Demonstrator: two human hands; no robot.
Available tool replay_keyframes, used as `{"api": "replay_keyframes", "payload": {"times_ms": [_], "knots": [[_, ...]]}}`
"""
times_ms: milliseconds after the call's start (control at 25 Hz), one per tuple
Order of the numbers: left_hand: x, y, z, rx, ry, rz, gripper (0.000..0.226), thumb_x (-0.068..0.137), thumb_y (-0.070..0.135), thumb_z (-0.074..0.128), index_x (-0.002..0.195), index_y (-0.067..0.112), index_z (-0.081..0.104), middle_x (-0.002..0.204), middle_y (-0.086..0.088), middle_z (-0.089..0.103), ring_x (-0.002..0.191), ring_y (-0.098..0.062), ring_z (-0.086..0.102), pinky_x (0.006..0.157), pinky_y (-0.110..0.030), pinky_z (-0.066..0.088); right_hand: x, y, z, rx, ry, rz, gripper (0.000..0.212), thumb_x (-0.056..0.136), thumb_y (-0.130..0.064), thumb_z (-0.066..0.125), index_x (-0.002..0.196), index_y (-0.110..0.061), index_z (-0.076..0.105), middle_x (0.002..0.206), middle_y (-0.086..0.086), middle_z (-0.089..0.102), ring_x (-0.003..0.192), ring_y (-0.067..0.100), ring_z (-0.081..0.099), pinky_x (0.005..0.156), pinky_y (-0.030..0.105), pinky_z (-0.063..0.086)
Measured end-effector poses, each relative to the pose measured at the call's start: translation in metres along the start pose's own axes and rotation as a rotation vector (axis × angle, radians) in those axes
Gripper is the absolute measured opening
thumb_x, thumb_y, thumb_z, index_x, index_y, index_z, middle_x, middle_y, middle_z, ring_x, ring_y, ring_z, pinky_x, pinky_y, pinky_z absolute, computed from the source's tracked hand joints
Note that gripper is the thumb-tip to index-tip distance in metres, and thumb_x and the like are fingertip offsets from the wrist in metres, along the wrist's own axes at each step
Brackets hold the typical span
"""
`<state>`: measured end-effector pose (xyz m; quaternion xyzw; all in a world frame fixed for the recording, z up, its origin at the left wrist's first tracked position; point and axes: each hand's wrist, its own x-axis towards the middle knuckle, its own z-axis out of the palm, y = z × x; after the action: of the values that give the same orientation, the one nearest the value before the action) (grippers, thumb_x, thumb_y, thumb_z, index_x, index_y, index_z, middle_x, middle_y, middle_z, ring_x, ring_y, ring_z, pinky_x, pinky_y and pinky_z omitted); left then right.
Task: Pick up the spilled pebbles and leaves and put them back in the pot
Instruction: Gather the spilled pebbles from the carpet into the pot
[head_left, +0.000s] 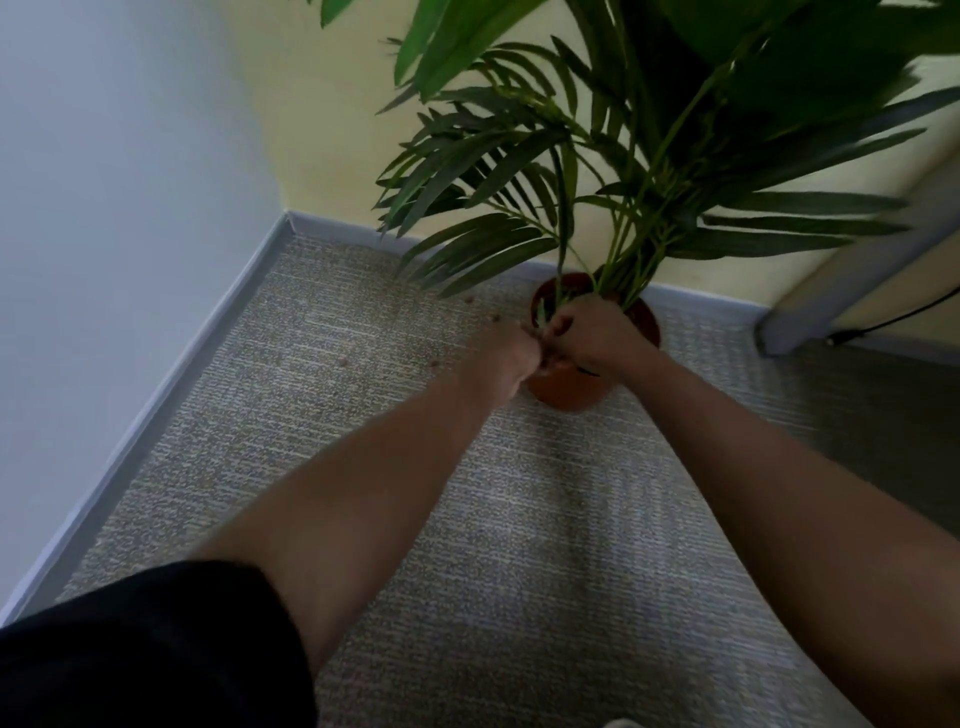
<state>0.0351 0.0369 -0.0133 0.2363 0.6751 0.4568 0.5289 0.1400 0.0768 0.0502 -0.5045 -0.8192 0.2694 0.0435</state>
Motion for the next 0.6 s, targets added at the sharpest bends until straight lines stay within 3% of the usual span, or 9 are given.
{"api": "replay_keyframes", "payload": {"times_ms": [80,240,400,520,600], "knots": [[0.005,0.008,0.025,0.004,0.025,0.039,0.019,0.089,0.000,0.057,0.106,0.001,0.066,0.107,-0.023,0.069,0.098,-0.036,0.068,0.084,-0.051,0.059,0.001,0.014,-0.012,-0.095,0.094,0.054,0.036,0.085,-0.035,0.070,0.081,0.001,0.076,0.081,0.015,0.075,0.080,0.026,0.070,0.070,0.032,0.053],[-0.001,0.010,0.049,0.057,0.058,0.114,0.034,0.085,0.002,0.060,0.118,0.010,0.064,0.117,-0.016,0.066,0.108,-0.029,0.062,0.095,-0.043,0.054,-0.003,0.054,-0.016,-0.060,0.199,0.104,0.014,0.082,-0.010,0.069,0.093,-0.006,0.076,0.102,0.011,0.073,0.099,0.026,0.067,0.088,0.030,0.050],[0.000,0.007,0.031,0.071,0.025,0.155,0.039,0.089,-0.004,0.052,0.125,0.008,0.059,0.125,-0.015,0.063,0.113,-0.024,0.061,0.097,-0.039,0.054,-0.003,0.076,-0.011,0.091,0.284,0.114,0.023,0.083,0.003,0.057,0.094,-0.009,0.073,0.098,0.012,0.073,0.090,0.029,0.070,0.087,0.040,0.057],[-0.007,0.006,0.003,-0.004,0.024,0.182,0.025,0.090,-0.004,0.055,0.111,0.007,0.064,0.109,-0.013,0.068,0.090,-0.018,0.068,0.076,-0.029,0.061,-0.001,0.069,0.001,0.212,0.365,0.098,0.021,0.086,0.002,0.053,0.092,-0.010,0.070,0.089,0.011,0.073,0.082,0.028,0.071,0.078,0.044,0.060],[-0.014,0.004,-0.017,0.024,0.063,0.216,0.016,0.091,0.001,0.055,0.098,0.011,0.065,0.094,-0.008,0.070,0.068,-0.012,0.066,0.058,-0.022,0.057,-0.004,0.055,0.011,0.208,0.460,0.024,0.020,0.088,-0.002,0.053,0.092,-0.013,0.070,0.089,0.004,0.071,0.082,0.021,0.068,0.076,0.035,0.058]]}}
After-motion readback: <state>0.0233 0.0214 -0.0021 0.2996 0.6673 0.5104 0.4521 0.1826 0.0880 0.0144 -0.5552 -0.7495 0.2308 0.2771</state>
